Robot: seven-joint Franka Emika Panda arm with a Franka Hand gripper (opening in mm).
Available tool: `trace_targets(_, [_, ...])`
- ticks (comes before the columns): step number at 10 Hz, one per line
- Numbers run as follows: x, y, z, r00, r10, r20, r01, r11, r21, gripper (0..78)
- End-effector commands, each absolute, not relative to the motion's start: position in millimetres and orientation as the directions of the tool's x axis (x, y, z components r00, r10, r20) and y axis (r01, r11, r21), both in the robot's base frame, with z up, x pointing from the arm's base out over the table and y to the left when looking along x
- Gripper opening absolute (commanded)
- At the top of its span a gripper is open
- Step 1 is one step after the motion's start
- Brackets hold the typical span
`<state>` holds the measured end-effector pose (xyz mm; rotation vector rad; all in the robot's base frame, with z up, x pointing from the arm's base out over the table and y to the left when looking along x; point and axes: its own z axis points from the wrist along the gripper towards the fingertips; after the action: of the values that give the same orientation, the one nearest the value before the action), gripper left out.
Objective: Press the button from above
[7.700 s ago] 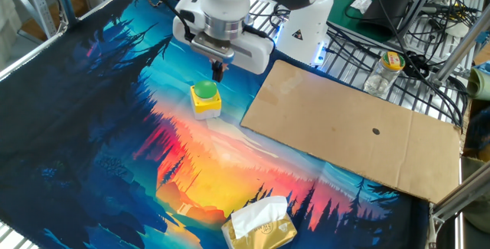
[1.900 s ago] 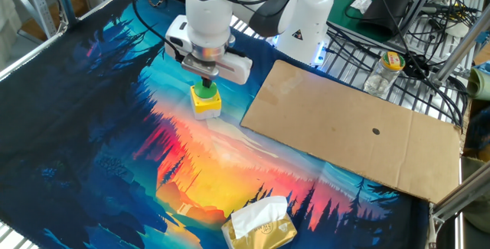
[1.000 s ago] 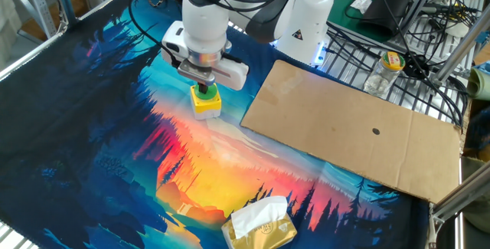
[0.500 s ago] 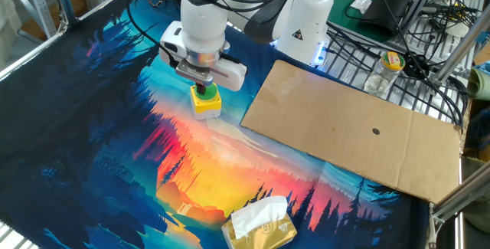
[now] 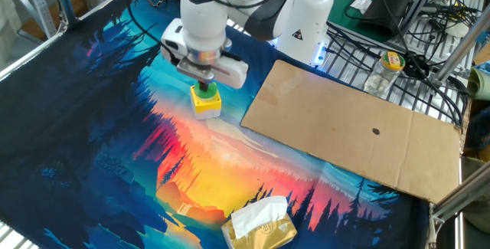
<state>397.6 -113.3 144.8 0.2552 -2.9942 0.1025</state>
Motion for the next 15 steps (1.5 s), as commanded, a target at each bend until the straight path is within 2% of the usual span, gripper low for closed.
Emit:
trace_targets(1, [387, -94, 214, -0.971, -0.115, 0.208, -0.121, 0.992, -0.018, 0.0])
trace_targets(5, [394, -84, 225, -0.975, -0.107, 0.196, -0.105, 0.994, 0.022, 0.0])
trace_targets(15, [402, -66, 221, -0.981, -0.088, 0.174, -0.089, 0.996, 0.000, 0.0])
